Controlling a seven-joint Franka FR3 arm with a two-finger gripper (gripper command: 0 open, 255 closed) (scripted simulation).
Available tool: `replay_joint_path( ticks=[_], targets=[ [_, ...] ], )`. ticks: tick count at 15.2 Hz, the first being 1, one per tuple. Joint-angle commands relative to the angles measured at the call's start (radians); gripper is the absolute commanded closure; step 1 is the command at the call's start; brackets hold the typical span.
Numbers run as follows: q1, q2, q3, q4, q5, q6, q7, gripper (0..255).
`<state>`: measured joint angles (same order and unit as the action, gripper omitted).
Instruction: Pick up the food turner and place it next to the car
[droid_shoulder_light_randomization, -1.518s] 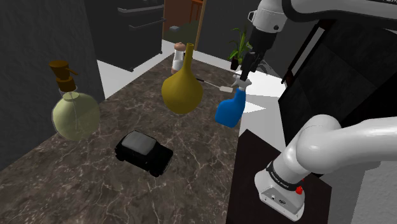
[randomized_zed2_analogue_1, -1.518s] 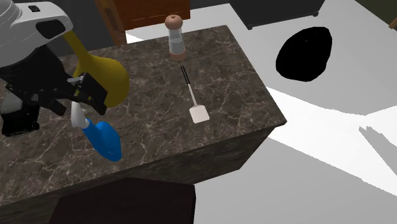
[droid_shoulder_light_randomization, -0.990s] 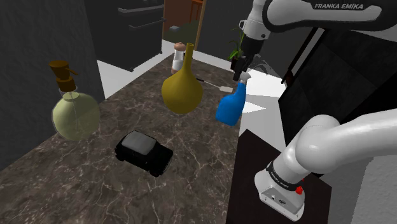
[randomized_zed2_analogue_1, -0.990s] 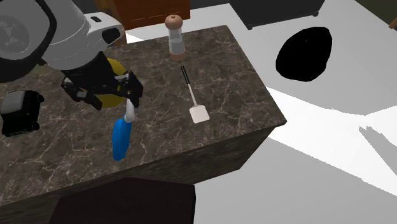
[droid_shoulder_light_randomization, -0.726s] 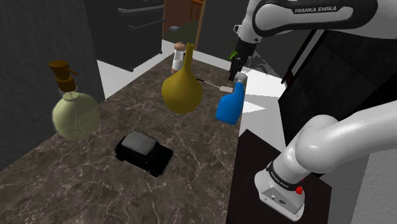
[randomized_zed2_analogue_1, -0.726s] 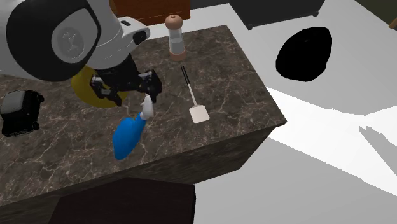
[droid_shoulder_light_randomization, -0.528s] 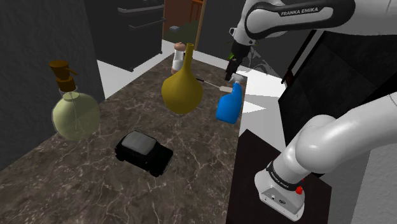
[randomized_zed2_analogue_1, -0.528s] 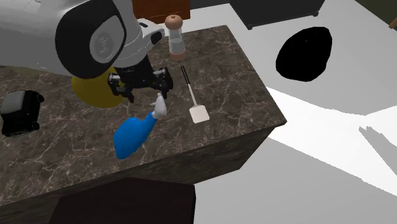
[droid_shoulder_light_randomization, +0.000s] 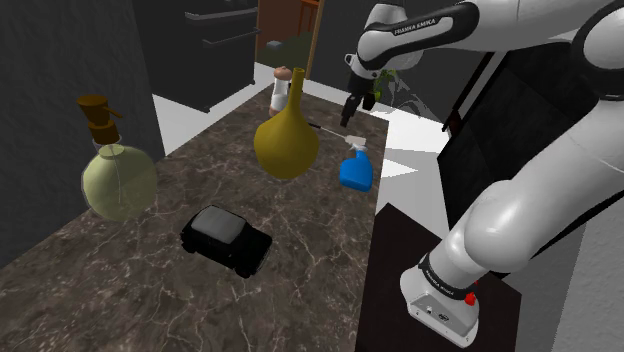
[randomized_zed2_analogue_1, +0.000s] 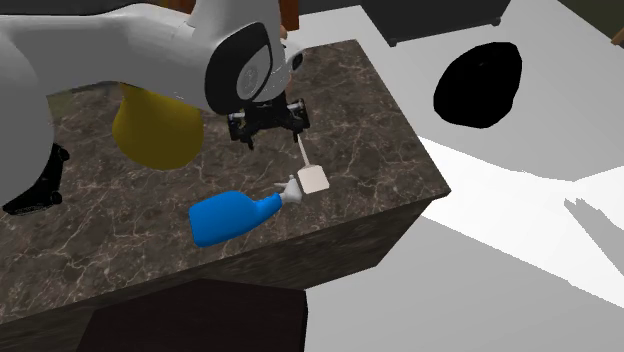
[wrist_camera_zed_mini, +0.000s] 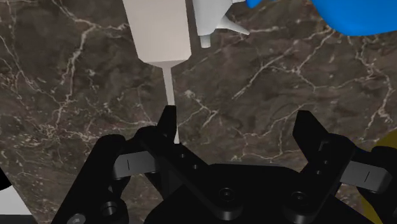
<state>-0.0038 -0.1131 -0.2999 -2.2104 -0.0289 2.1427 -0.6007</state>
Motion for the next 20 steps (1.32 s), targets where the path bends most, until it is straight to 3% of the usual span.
replay_joint_path(
  ticks=[1, 7, 14, 20],
  targets=[
    [-0.002, 0.087, -0.018, 0.061, 0.041, 0.025, -0.066, 0],
    [-0.038, 0.32, -0.025, 0.246, 0.168, 0.062, -0.236, 0],
    [-0.044, 0.373, -0.015, 0.216, 0.195, 0.141, -0.253, 0],
    [-0.045, 0.378, -0.014, 0.214, 0.197, 0.148, -0.255, 0]
  ],
)
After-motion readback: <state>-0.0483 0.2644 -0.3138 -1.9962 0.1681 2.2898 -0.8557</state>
